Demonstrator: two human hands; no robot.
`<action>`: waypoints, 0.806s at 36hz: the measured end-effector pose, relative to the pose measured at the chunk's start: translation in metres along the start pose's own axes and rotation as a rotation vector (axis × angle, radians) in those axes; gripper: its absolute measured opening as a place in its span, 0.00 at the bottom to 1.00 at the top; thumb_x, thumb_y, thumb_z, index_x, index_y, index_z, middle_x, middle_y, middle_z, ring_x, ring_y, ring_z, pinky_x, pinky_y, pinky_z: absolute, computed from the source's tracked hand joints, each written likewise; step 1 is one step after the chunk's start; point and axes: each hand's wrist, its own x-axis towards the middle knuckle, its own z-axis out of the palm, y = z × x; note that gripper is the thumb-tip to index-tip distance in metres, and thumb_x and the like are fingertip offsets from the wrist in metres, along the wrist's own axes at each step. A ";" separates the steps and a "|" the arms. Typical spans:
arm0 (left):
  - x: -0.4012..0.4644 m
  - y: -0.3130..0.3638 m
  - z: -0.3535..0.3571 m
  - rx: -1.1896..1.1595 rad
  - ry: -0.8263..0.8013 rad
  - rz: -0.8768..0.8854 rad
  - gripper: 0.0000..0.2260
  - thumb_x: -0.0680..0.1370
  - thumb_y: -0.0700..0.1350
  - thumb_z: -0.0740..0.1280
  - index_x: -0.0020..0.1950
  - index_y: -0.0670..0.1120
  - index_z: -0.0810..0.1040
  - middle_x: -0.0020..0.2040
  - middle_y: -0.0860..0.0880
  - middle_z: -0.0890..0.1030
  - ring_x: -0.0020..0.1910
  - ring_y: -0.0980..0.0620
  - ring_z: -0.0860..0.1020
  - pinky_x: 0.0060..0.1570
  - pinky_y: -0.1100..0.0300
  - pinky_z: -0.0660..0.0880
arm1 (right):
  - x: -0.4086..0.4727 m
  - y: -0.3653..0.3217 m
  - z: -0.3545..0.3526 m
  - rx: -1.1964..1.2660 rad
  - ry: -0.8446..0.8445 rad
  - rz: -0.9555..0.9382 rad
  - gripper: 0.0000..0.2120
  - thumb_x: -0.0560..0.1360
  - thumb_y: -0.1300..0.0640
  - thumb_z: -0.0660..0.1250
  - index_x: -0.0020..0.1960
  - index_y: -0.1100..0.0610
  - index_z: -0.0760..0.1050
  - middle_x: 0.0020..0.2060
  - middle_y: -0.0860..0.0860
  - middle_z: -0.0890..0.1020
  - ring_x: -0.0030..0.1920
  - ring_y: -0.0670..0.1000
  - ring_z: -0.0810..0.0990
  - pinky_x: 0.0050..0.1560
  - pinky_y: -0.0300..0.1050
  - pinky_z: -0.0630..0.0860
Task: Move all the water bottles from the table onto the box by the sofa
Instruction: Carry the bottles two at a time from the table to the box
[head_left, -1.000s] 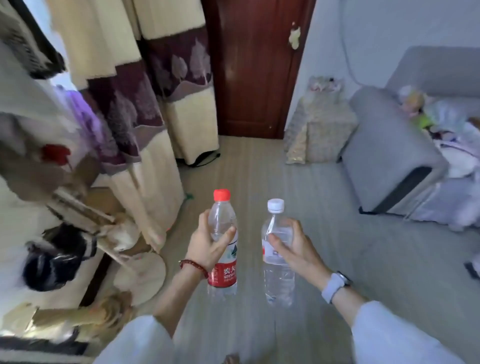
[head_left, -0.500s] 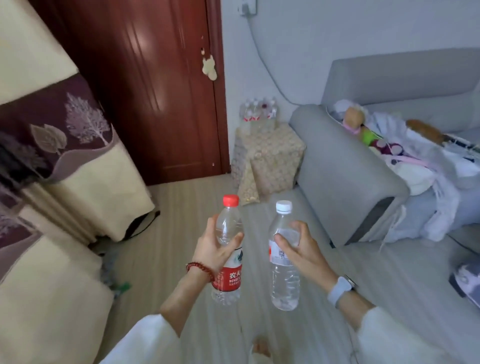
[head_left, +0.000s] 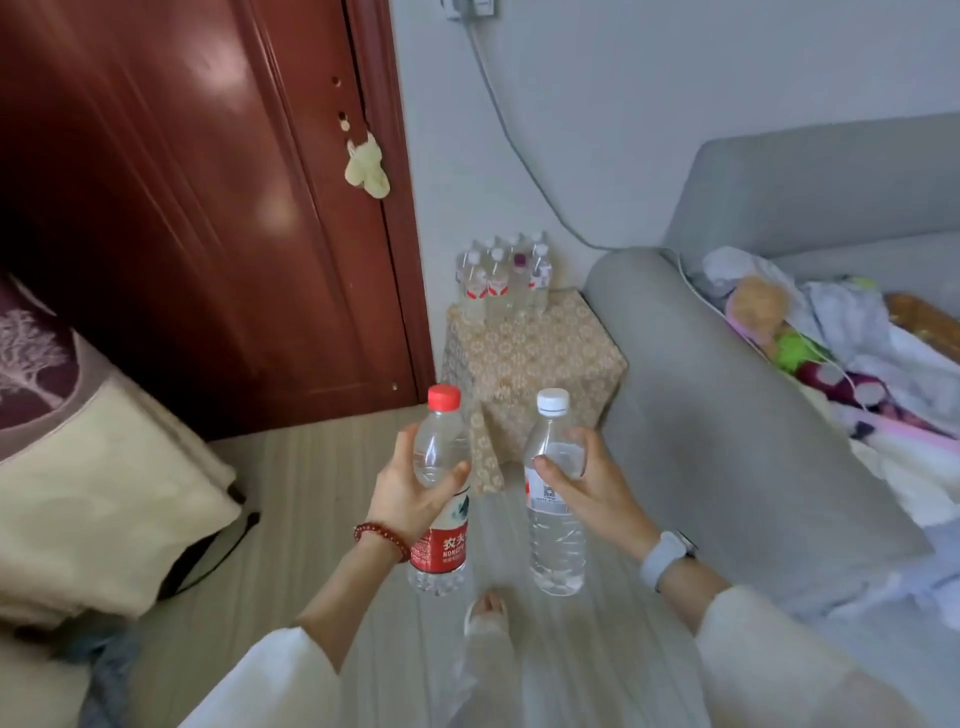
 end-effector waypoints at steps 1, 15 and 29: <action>0.025 -0.001 0.003 -0.004 0.001 -0.009 0.23 0.69 0.53 0.71 0.60 0.55 0.66 0.45 0.61 0.77 0.43 0.64 0.77 0.36 0.74 0.70 | 0.027 -0.001 -0.001 0.003 -0.007 0.007 0.24 0.68 0.38 0.67 0.57 0.44 0.61 0.46 0.42 0.79 0.47 0.42 0.79 0.48 0.43 0.75; 0.321 -0.005 0.064 0.092 -0.045 -0.205 0.31 0.63 0.53 0.76 0.60 0.56 0.63 0.50 0.51 0.77 0.46 0.49 0.75 0.42 0.60 0.70 | 0.329 0.011 -0.030 0.041 -0.117 0.130 0.34 0.66 0.48 0.74 0.63 0.50 0.57 0.59 0.48 0.70 0.56 0.49 0.72 0.53 0.42 0.67; 0.512 -0.095 0.171 0.137 0.026 -0.416 0.31 0.63 0.48 0.77 0.62 0.53 0.66 0.51 0.50 0.76 0.50 0.47 0.73 0.46 0.59 0.68 | 0.555 0.116 0.005 -0.200 -0.399 0.031 0.36 0.65 0.51 0.76 0.67 0.53 0.62 0.64 0.53 0.64 0.62 0.52 0.68 0.60 0.44 0.69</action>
